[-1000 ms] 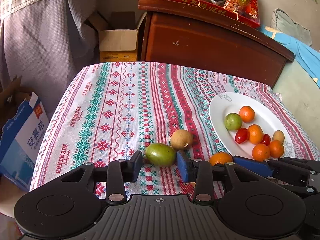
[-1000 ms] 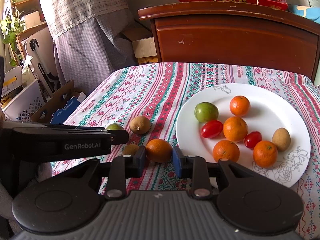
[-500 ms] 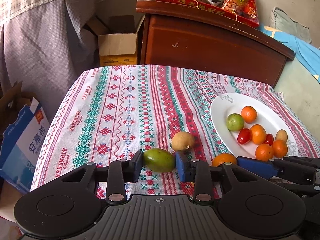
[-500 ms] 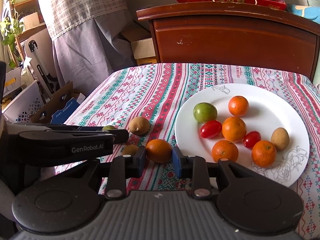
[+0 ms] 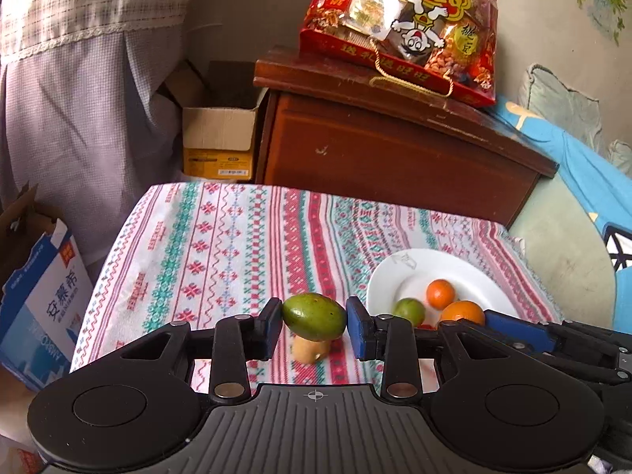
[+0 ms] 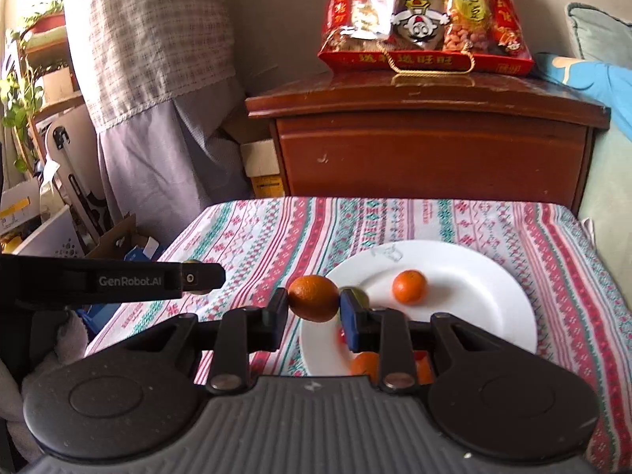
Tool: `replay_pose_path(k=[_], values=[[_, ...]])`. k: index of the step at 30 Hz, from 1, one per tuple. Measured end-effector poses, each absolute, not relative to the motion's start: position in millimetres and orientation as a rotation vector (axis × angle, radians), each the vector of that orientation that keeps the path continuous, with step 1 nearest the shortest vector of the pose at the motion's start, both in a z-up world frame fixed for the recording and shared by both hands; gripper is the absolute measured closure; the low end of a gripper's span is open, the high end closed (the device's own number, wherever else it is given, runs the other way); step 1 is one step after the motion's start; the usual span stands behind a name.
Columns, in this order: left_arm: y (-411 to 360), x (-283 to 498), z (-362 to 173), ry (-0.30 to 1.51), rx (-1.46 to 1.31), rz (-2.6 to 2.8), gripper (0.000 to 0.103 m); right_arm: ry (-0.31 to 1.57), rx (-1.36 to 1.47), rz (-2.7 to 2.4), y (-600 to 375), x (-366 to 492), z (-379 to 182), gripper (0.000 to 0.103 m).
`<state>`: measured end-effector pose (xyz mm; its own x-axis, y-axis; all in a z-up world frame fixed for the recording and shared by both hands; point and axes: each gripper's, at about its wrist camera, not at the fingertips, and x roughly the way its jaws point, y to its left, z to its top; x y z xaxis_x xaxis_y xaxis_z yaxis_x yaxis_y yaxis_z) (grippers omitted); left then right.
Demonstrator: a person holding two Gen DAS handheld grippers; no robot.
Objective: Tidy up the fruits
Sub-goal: 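Carry the lime and mandarin onto the white plate and release both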
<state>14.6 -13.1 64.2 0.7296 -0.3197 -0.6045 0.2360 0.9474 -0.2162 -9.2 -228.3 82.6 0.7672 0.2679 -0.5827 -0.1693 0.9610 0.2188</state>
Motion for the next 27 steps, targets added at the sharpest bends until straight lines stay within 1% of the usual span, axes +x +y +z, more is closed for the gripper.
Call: replay_pose_path(k=[4, 9, 21, 27], values=[[-29.9, 23.6, 76.4, 0.682, -0.076, -0.366, 0.071, 0.654, 0.161, 0.186, -257.6, -4.2, 87.1, 0.074], [-47.2, 36.5, 77.0, 0.689, -0.076, -0.407, 0.071, 0.69, 0.259, 0.096, -283.4, 6.9, 74.7, 0.074], [-96.8, 54.6, 58.1, 0.715, -0.034, -0.542, 0.071, 0.774, 0.404, 0.004, -313.8, 20.6, 50.3, 0.074], [-115.8, 58.7, 45.5, 0.731, -0.01, -0.587, 0.071, 0.799, 0.427, -0.036, -321.5, 21.7, 43.8, 0.074]])
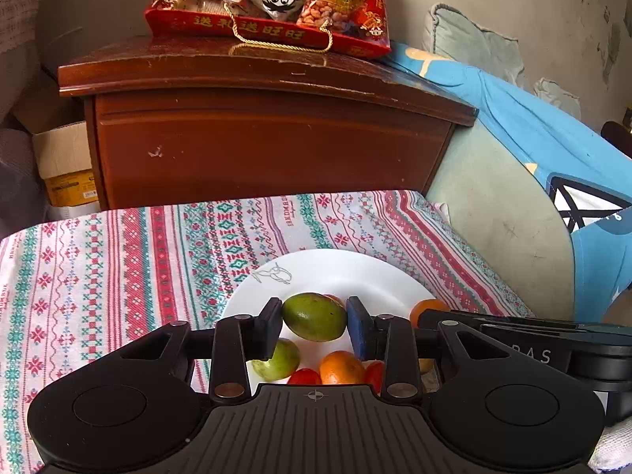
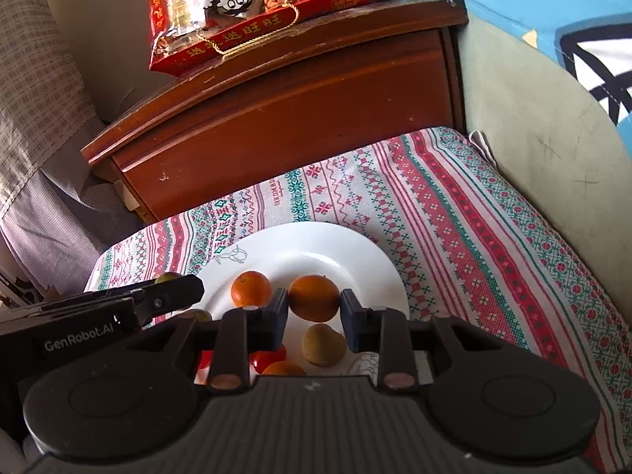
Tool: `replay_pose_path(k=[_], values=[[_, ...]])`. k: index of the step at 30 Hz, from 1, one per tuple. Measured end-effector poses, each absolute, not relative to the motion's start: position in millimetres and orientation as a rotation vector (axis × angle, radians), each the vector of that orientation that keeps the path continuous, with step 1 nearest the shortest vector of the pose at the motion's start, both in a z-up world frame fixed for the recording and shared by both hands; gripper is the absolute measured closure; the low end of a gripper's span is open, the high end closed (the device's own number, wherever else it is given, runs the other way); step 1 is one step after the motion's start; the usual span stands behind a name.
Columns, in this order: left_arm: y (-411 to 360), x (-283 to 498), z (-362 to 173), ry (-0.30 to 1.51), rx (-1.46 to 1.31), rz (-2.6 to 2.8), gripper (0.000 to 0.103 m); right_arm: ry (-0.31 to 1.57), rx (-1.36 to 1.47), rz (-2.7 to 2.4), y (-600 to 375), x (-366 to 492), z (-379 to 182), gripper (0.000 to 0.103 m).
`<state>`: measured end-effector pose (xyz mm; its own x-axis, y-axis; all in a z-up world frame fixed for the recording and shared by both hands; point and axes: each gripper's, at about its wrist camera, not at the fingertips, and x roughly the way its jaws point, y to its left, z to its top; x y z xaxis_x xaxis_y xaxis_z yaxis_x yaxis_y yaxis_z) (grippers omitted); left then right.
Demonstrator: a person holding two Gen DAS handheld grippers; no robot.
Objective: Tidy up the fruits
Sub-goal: 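Carry the lime and mandarin onto the white plate and release both, then move both open tools back to the two brown kiwis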
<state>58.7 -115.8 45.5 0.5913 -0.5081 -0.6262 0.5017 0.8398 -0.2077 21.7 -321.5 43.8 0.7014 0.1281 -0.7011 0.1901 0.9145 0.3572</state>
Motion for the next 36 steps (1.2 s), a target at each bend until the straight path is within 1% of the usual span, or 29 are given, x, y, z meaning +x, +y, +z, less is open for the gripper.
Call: replay_pose_path(k=[5, 10, 12, 15, 18, 23, 28, 36], values=[[-126.9, 58.6, 38.8, 0.744, 0.004, -0.612, 0.071, 0.81, 0.434, -0.03, -321.3, 24.0, 41.6, 0.073], [-130.6, 54.4, 40.0, 0.741, 0.013, -0.631, 0.068, 0.804, 0.436, -0.03, -320.3, 24.0, 44.2, 0.072], [-128.4, 54.6, 43.9, 0.733, 0.007, -0.621, 0.059, 0.805, 0.446, -0.029, -321.0, 24.5, 45.0, 0.071], [-123.3, 54.6, 53.6, 0.714, 0.005, -0.601, 0.057, 0.802, 0.456, -0.019, -320.2, 24.3, 47.5, 0.071], [-116.4, 55.0, 63.2, 0.709, -0.004, -0.573, 0.056, 0.796, 0.437, 0.0, -314.2, 24.1, 52.3, 0.067], [-97.9, 54.0, 71.9, 0.732, -0.019, -0.522, 0.056, 0.813, 0.406, 0.029, -302.3, 21.1, 56.9, 0.065], [-72.3, 49.9, 75.6, 0.759, -0.055, -0.454, 0.056, 0.824, 0.364, 0.093, -284.3, 13.7, 61.3, 0.065], [-29.0, 39.4, 86.9, 0.742, -0.124, -0.376, 0.055, 0.809, 0.278, 0.247, -241.3, -3.3, 70.3, 0.065]])
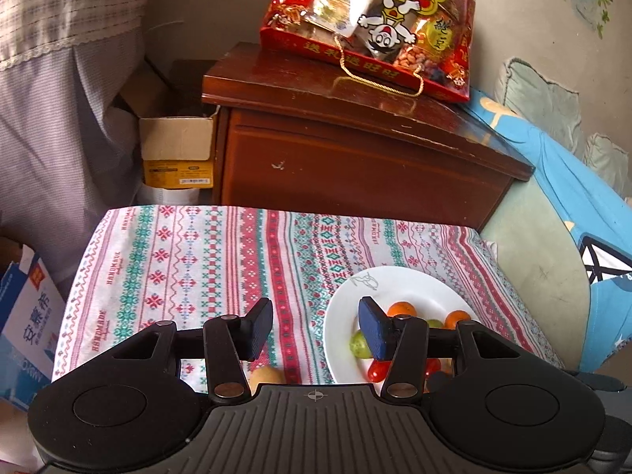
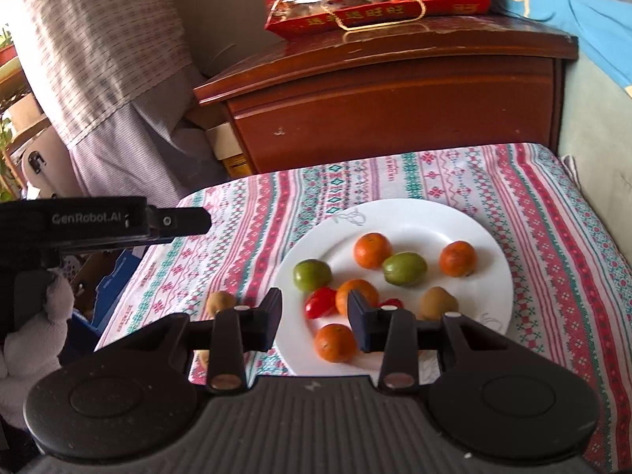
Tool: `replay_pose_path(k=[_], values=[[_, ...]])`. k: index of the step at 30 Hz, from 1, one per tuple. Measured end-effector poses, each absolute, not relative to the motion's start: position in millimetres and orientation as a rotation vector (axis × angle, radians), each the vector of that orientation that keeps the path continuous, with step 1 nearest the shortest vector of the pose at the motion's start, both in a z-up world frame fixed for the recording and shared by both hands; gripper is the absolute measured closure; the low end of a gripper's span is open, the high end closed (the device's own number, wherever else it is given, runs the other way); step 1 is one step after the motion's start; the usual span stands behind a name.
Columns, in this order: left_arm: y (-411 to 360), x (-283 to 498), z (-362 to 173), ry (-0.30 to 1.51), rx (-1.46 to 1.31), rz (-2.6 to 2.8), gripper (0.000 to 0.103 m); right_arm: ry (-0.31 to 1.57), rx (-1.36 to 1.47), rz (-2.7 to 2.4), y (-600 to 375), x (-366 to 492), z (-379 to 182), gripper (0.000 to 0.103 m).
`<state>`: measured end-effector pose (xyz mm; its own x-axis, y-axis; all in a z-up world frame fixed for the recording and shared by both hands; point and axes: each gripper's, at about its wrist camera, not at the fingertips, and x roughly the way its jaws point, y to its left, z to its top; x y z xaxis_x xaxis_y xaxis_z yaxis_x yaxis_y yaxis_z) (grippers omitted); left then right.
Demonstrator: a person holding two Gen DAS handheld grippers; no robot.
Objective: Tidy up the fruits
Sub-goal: 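Move both open tools back to the two brown kiwis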
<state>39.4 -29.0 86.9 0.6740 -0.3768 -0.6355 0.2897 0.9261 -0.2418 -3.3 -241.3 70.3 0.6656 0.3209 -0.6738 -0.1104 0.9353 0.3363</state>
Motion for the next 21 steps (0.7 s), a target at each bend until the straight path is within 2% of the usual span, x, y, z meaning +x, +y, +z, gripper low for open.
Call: replay_pose_path(k=[6, 11, 14, 17, 19, 21], values=[[-5.8, 31.6, 83.1, 0.755, -0.156, -0.339, 0.044, 0.819, 0.253, 0.329, -212.2, -12.9, 64.9, 0.065], [4.4, 32.0, 74.5, 0.773, -0.132, -0.309, 0.043, 0.838, 0.252, 0.354, -197.4, -18.5, 52.4, 0.065], [13.5, 31.6, 68.4, 0.784, -0.16, -0.301, 0.035, 0.843, 0.244, 0.36, -189.5, -19.3, 45.4, 0.065], [18.7, 32.3, 64.1, 0.799, -0.16, -0.283, 0.034, 0.848, 0.245, 0.37, -183.0, -18.0, 39.9, 0.064], [21.9, 33.1, 62.7, 0.811, -0.167, -0.271, 0.032, 0.843, 0.236, 0.381, -178.1, -17.7, 37.7, 0.061], [24.8, 33.3, 62.7, 0.811, -0.171, -0.255, 0.026, 0.841, 0.223, 0.386, -173.5, -17.6, 35.7, 0.054]])
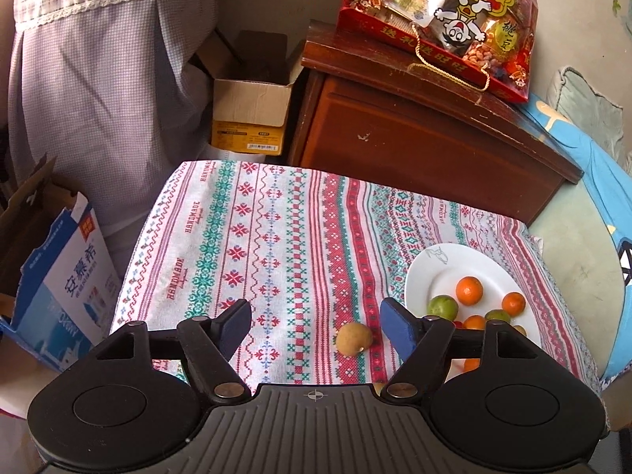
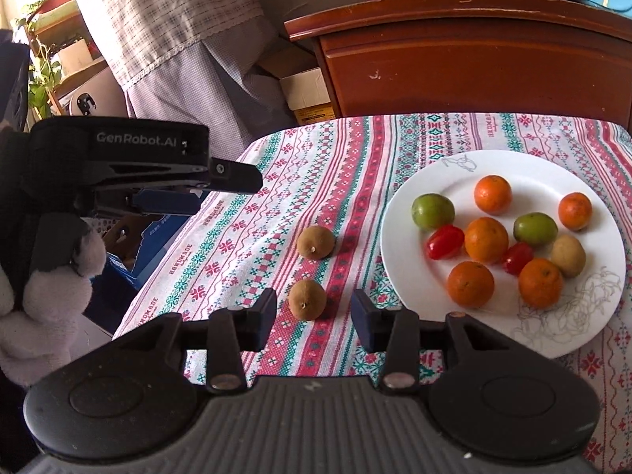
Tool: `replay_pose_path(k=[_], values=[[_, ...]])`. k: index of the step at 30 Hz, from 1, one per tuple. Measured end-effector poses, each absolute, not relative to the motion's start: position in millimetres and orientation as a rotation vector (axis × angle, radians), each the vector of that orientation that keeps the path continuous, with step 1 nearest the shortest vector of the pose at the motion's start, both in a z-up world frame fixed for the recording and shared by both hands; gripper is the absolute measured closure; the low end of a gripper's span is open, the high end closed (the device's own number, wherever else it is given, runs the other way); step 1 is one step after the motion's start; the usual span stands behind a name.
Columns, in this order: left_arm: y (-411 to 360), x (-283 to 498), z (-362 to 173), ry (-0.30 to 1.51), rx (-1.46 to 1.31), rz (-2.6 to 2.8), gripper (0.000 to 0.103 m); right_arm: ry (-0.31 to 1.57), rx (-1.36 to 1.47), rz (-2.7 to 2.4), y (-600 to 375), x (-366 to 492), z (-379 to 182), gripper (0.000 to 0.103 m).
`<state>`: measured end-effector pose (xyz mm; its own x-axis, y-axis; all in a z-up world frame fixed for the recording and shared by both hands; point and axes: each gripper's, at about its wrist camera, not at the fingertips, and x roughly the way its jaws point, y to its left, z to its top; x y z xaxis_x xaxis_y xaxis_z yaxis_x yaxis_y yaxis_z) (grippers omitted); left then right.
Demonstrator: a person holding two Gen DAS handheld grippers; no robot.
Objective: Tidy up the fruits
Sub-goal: 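Move both open tools back to the two brown kiwis, then grasp a brown kiwi with the left tool while the right tool grasps another kiwi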
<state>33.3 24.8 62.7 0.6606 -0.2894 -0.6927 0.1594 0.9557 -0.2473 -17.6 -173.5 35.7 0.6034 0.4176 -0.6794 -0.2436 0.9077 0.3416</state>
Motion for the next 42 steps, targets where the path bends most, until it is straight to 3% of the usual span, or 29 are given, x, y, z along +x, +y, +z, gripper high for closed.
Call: replay_pose_path(k=[10, 16, 20, 23, 40, 42], values=[[30.6, 37.5, 55.4, 0.875, -0.145, -0.206, 0.023, 0.816, 0.074, 0.389, -153.5, -13.9, 29.4, 0.053], [31.0, 41.0, 47.3, 0.912, -0.165, -0.213, 0.023, 0.823, 0.055, 0.388, -151.7, -8.8, 20.6, 0.066], [26.7, 40.9, 41.6, 0.92, -0.164, -0.231, 0.023, 0.813, 0.058, 0.382, -150.9, -6.2, 19.3, 0.067], [21.5, 39.3, 39.2, 0.91, -0.144, -0.242, 0.023, 0.809, 0.043, 0.387, -150.3, -6.7, 20.7, 0.079], [-20.7, 35.2, 21.6, 0.844, -0.038, -0.325, 0.027, 0.847, 0.127, 0.343, -184.4, -20.0, 27.6, 0.079], [-22.9, 36.0, 21.1, 0.832, -0.036, -0.33, 0.031, 0.853, 0.146, 0.338, -187.9, -20.2, 26.9, 0.079]])
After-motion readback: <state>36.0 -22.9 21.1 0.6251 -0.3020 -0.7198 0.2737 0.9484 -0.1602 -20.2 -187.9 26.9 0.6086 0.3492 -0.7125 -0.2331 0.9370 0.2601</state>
